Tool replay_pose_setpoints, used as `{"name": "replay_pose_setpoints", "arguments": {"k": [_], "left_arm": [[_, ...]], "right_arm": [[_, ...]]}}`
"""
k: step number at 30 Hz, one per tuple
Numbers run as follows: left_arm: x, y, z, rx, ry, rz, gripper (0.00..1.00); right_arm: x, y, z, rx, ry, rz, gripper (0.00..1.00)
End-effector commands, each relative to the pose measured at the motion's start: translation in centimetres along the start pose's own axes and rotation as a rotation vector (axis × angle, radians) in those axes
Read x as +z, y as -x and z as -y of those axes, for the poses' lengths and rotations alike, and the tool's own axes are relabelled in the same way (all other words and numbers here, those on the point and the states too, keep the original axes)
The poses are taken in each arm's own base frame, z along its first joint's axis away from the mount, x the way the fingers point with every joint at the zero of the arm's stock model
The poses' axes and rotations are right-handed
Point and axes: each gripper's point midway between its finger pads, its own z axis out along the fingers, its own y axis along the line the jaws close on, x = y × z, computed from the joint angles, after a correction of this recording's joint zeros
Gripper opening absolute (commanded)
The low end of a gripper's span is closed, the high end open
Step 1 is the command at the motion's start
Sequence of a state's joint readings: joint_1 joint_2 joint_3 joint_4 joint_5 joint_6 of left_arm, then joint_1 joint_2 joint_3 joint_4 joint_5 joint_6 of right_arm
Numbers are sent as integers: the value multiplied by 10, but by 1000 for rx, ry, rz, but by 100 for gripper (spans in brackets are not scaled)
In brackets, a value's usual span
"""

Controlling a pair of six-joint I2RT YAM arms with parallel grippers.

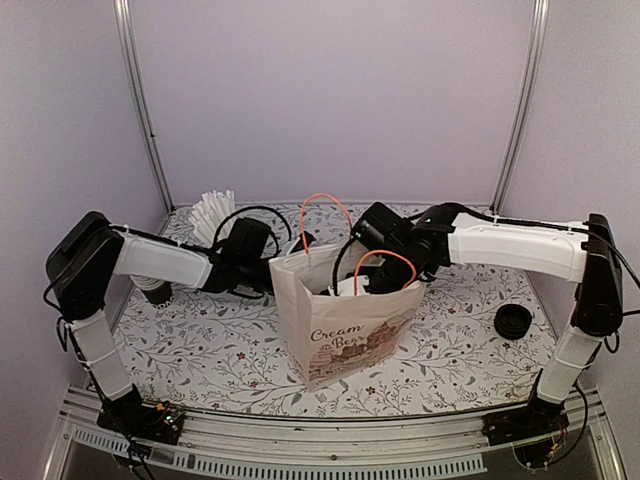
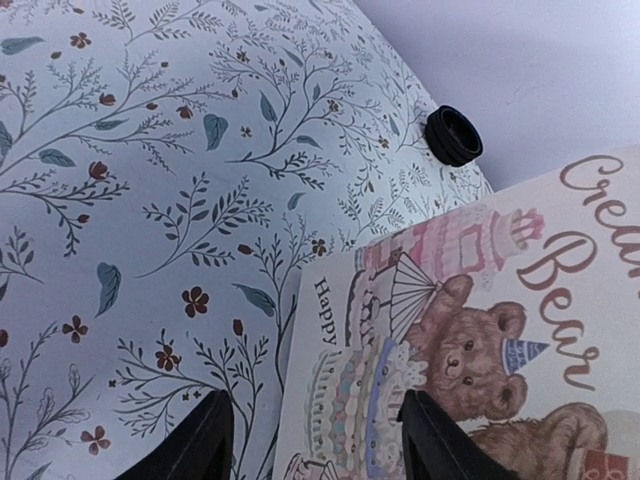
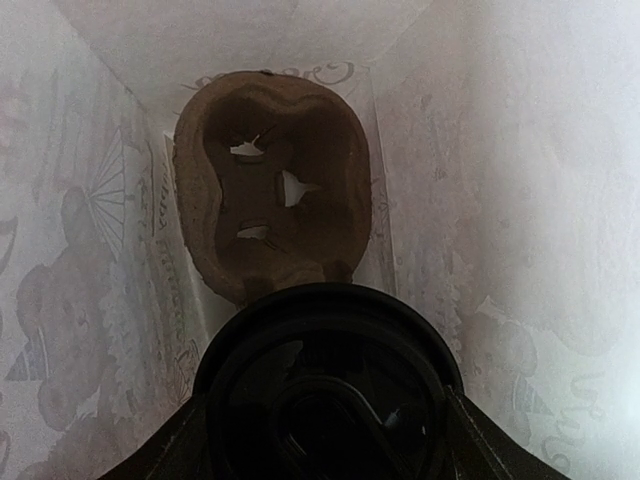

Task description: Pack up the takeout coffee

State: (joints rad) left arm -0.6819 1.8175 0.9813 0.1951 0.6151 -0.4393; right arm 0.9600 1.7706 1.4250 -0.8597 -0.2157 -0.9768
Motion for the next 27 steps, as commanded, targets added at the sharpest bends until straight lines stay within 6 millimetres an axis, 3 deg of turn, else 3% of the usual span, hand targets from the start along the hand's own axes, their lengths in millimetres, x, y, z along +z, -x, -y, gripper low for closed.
{"name": "replay_pose_setpoints", "arguments": {"k": [1,5,12,21,27], "left_arm": [[-13,9,3,2,18,34,59],[-19,12,6,3,23,43,60],[-28,11,11,4,35,55,60],[-33,9,15,-2,34,54,60],[-36,8,16,0,33,51,60]], "right_arm": [[55,-66,-56,192,224,-274,29],[53,-61,-49,216,184,-276,29],[22,-28,-40,215,172,-168,45],[-10,0,-24,212,138,-94,65],[-27,18,-11,231,123,-56,73]]}}
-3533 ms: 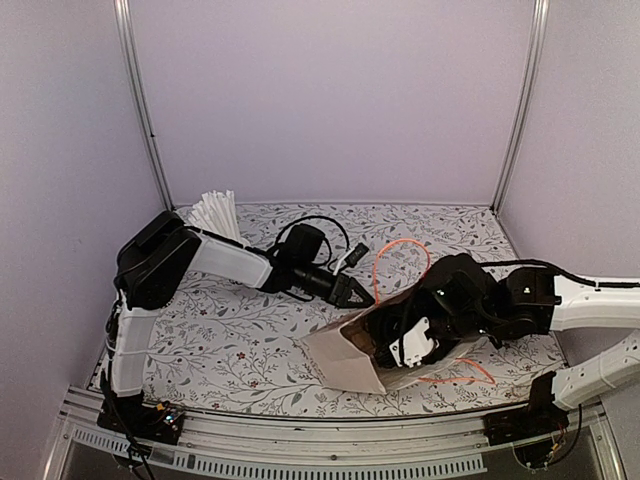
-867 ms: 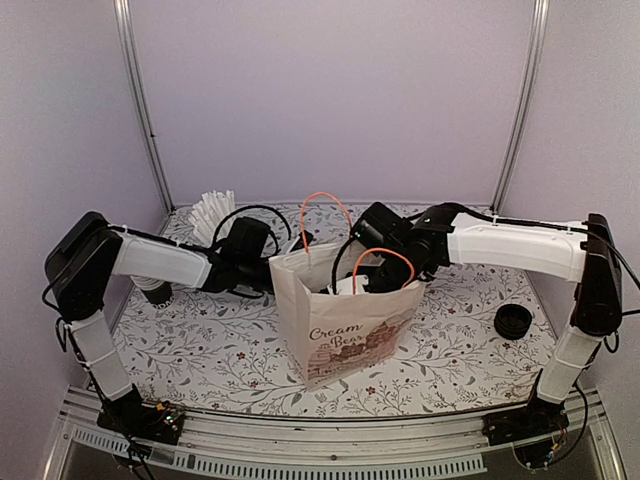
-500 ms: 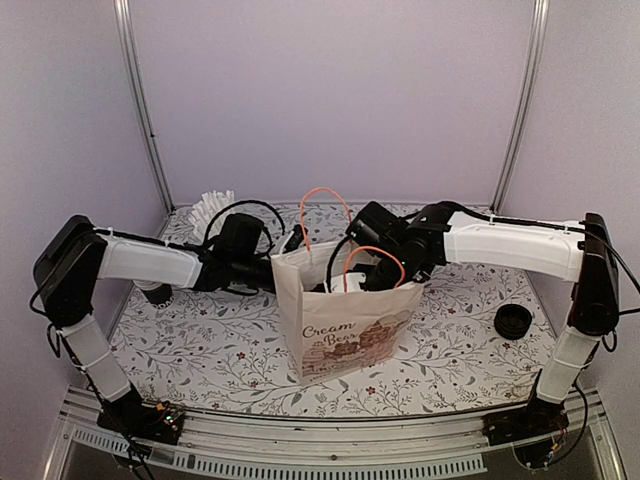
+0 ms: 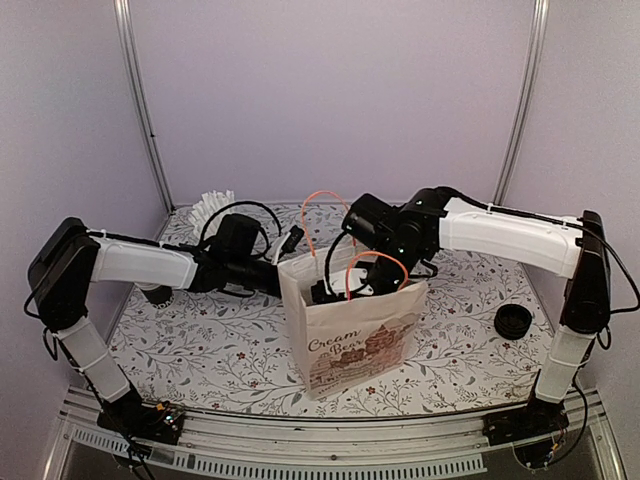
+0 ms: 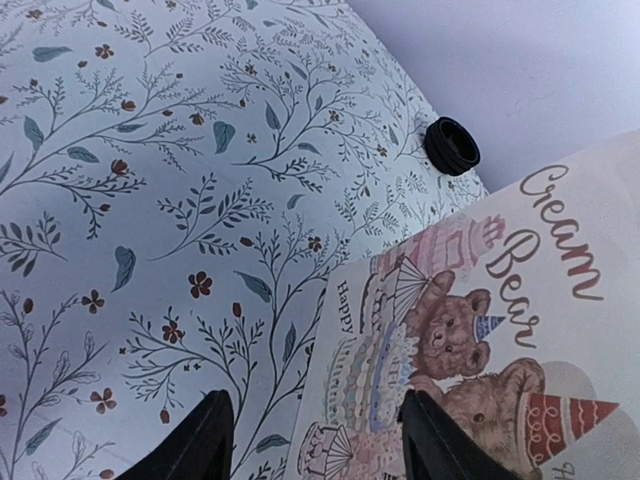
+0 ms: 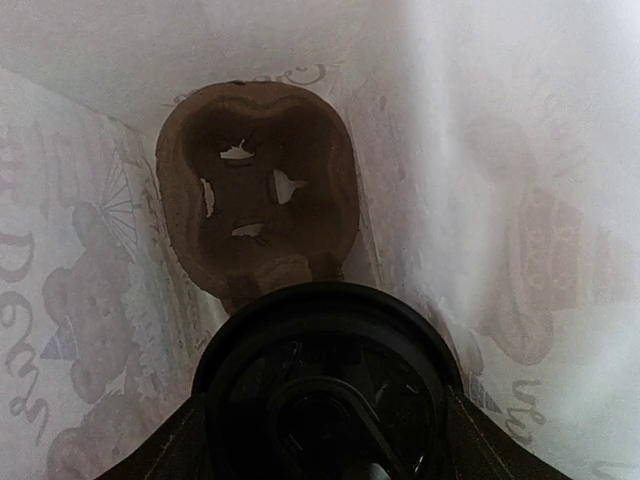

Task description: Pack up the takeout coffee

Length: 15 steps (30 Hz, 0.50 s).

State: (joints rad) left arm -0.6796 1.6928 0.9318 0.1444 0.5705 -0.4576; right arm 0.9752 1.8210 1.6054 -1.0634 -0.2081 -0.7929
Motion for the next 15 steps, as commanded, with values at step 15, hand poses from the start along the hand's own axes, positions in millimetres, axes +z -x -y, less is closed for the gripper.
{"name": "replay_pose_setpoints", "arguments": {"k": [15], "left_arm": [[-39,14,16,48,72,11,60]], "right_arm": [[-55,28,-1,31,-18,73,85]]}}
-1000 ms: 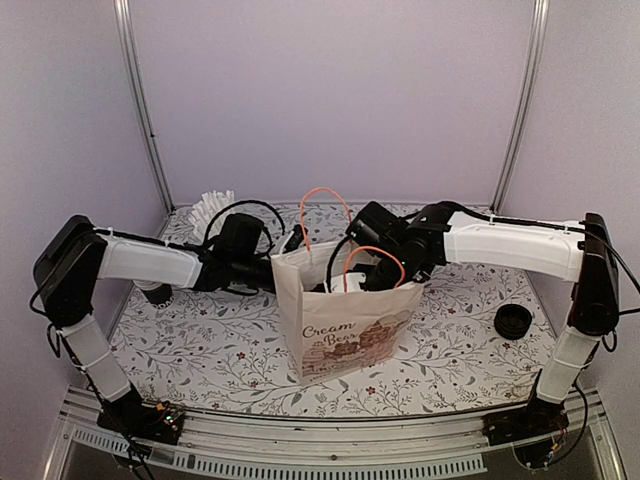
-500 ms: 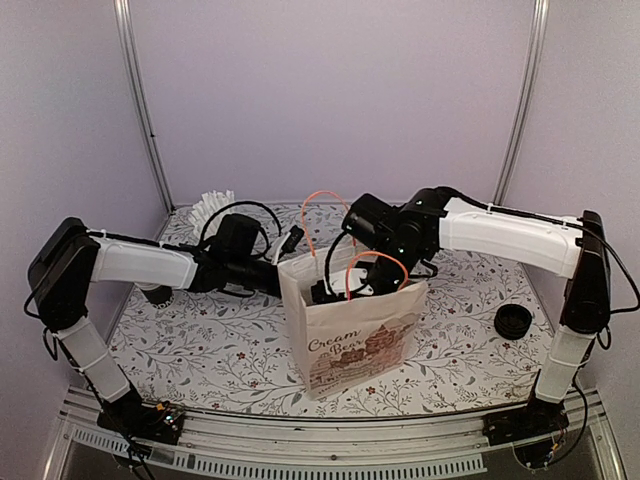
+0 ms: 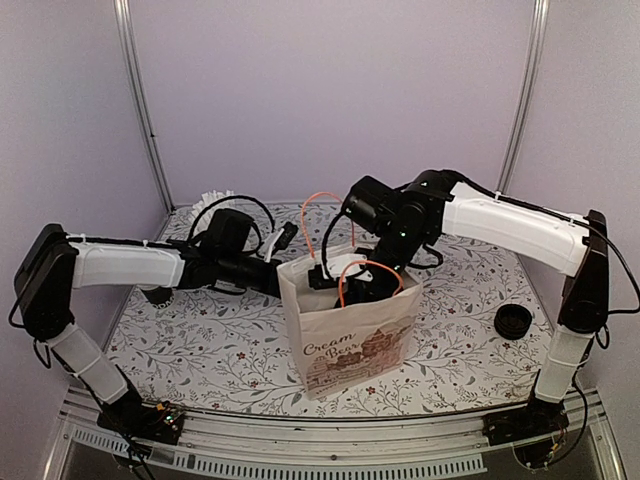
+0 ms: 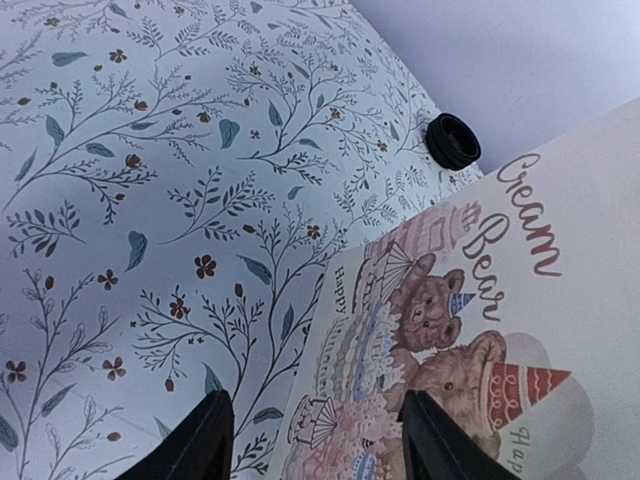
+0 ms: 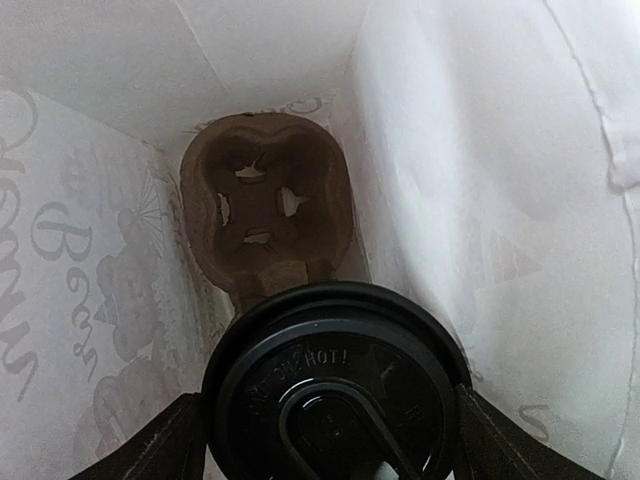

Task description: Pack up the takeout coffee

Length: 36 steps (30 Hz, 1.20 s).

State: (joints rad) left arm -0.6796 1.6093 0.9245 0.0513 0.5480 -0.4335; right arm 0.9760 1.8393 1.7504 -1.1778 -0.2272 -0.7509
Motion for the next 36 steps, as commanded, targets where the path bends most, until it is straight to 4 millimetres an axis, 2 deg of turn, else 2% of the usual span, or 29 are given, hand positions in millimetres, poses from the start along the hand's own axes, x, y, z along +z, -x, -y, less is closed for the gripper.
{"name": "replay_pose_setpoints", "arguments": {"k": [1,12,17,21,26,31,36], "left_arm": [[-25,18,9,39,57,23,60],[-83,55,48,102,116,116,60],[-98,67,74,134,108,147,60],[-99,69,94,170,100,132,60],[-87,64,116,211,100,85,60],[-77,56,124,226,107,45,60],[-68,47,122,238,136,3,59]], "right_arm": [[-29,14,-4,-9,-27,60,86],[-95,38,-3,-60,-129,181,86],[-116,40,-10,-71,-151,217,86],[-135,36,-16,-85,-186,236,86],[-154,29,-24,-98,-227,254,85],[-164,23,-28,-98,-251,261,84],[-162,18,-23,-93,-280,243,76]]}}
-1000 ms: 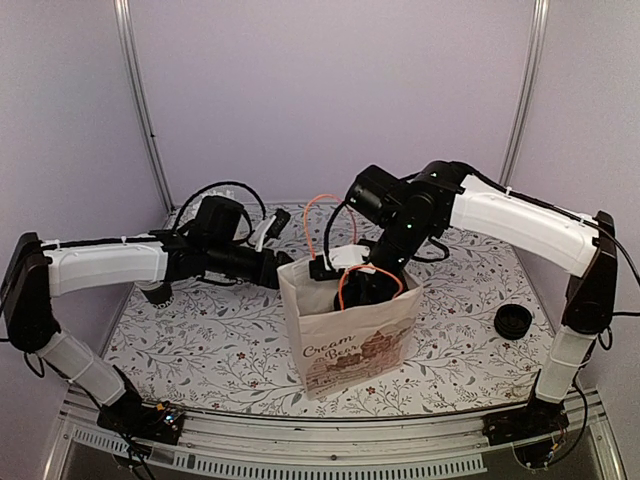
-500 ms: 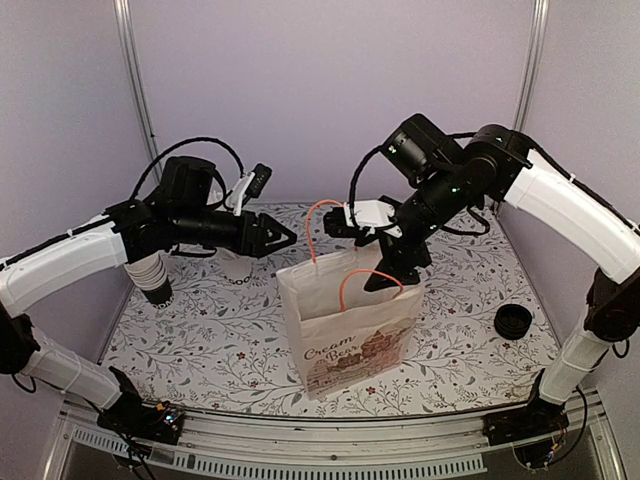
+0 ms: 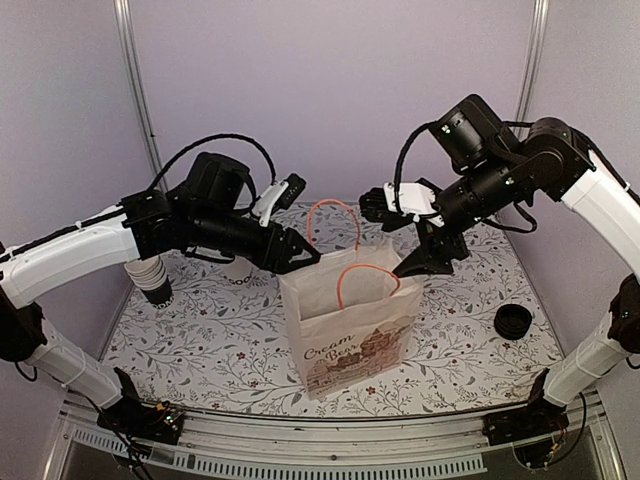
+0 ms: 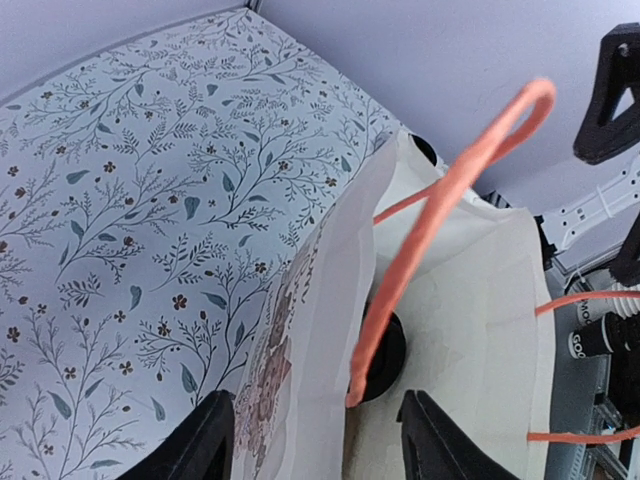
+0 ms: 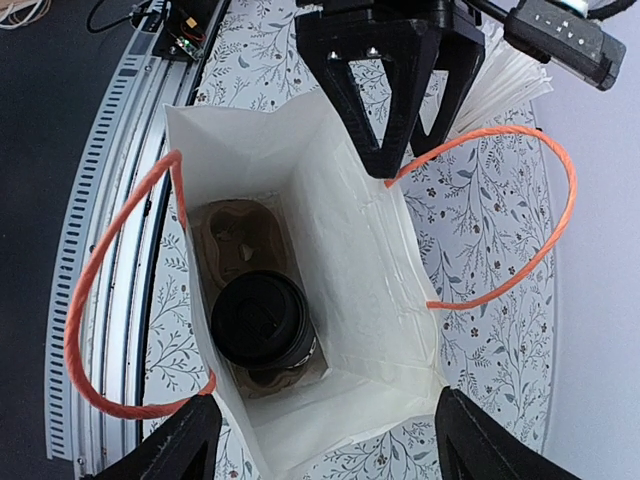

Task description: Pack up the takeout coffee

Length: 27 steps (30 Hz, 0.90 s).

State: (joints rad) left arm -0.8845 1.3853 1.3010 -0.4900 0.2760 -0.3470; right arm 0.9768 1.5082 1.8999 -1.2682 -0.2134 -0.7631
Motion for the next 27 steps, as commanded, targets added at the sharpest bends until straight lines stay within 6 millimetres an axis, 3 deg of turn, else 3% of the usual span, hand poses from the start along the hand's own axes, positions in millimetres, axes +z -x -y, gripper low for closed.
{"name": "replay_pose_setpoints", "arguments": {"k": [1,9,12,16,21,24,27], "left_arm": [[6,-9,0,28,46,-52,58],[10,-11,21,82,-19,-69,58],[-5,5,29,114,-19,-7,61],[-37,30,26,158,34,129,66],[-49,38,-18,114,151,216,66],[-30,29,-47,47,165,214,66],[3,11,-65,20,141,177,66]], "right_arm": [[7,-11,2,-1,-17,-42,73],[34,-6,8,-30,3,-40,38],[47,-9,0,-58,27,-56,34],[58,-26,-26,-150,33,-110,31],[52,-43,-56,-195,99,-125,31],[44,-47,-70,-247,114,-118,31],[40,-52,-81,-287,135,-121,35]]}}
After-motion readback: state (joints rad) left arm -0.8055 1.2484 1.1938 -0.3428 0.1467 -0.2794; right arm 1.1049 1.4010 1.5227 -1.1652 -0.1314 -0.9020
